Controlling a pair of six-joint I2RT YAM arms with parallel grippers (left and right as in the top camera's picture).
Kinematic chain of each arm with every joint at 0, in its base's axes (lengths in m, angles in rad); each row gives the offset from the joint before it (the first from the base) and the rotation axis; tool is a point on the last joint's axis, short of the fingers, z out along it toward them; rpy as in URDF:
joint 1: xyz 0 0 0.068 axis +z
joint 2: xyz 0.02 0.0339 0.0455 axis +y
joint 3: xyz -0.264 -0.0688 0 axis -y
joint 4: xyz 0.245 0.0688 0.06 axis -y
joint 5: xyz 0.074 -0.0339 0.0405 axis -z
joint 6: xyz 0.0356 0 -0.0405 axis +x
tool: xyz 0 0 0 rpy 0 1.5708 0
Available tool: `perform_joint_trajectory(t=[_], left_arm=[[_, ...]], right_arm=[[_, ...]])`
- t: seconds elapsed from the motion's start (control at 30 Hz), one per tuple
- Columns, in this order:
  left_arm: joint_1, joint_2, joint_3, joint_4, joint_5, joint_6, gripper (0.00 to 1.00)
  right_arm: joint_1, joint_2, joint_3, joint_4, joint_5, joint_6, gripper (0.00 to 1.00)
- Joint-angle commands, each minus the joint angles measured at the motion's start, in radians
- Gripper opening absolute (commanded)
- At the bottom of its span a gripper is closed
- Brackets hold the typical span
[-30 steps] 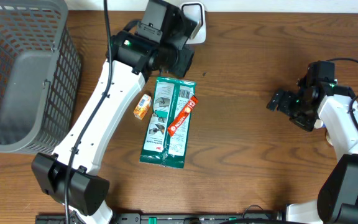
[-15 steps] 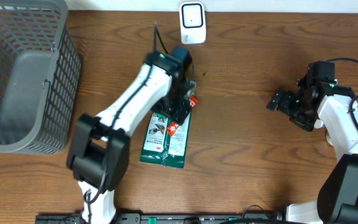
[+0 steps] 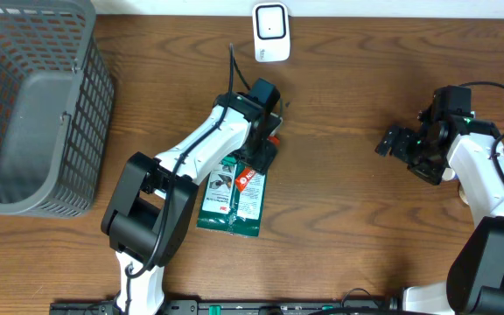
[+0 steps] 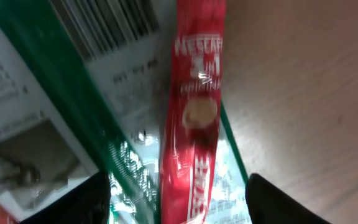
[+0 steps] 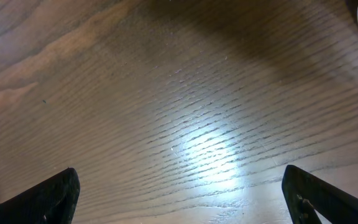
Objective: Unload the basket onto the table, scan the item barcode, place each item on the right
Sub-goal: 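Lift the sachet with the left gripper toward the scanner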
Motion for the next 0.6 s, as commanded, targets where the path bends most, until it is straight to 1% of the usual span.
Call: perform_joint_trajectory(t=[0.0, 0.17, 0.33, 0.37, 0.4, 0.43, 0.47, 0.5, 0.57], left_arm=[[-0.013, -0.005, -0.054, 0.043, -0.01, -0.028, 0.63], [-0.03, -0.005, -0.133, 0.143, -0.011, -0.028, 0.57], [-0.032, -0.005, -0.188, 0.207, -0.017, -0.045, 0.55], [-0.032, -0.005, -0.196, 0.216, -0.017, -0.047, 0.49], [-0.033, -0.005, -0.199, 0.218, -0.016, -0.047, 0.41], [-0.034, -0.005, -0.199, 0.217, -0.011, -0.047, 0.29], [-0.035, -0.005, -0.199, 0.217, -0.003, -0.048, 0.24], [-0.038, -0.005, -0.199, 0.217, 0.004, -0.053, 0.21], [-0.045, -0.005, -0.199, 0.218, 0.017, -0.054, 0.21]], right_arm=[[-0.002, -0.021, -0.004, 0.0, 0.009, -0.012, 0.99], [-0.001, -0.021, -0.004, 0.0, 0.009, -0.012, 0.99], [-0.001, -0.021, -0.004, 0.0, 0.01, -0.012, 0.99], [-0.001, -0.021, -0.004, 0.0, 0.009, -0.012, 0.99], [-0.001, -0.021, -0.004, 0.0, 0.01, -0.012, 0.99], [-0.002, -0.021, -0.004, 0.0, 0.009, -0.012, 0.99], [-0.001, -0.021, -0.004, 0.0, 0.009, -0.012, 0.99], [-0.002, -0.021, -0.004, 0.0, 0.01, -0.012, 0.99], [-0.001, -0.021, -0.004, 0.0, 0.009, -0.012, 0.99]])
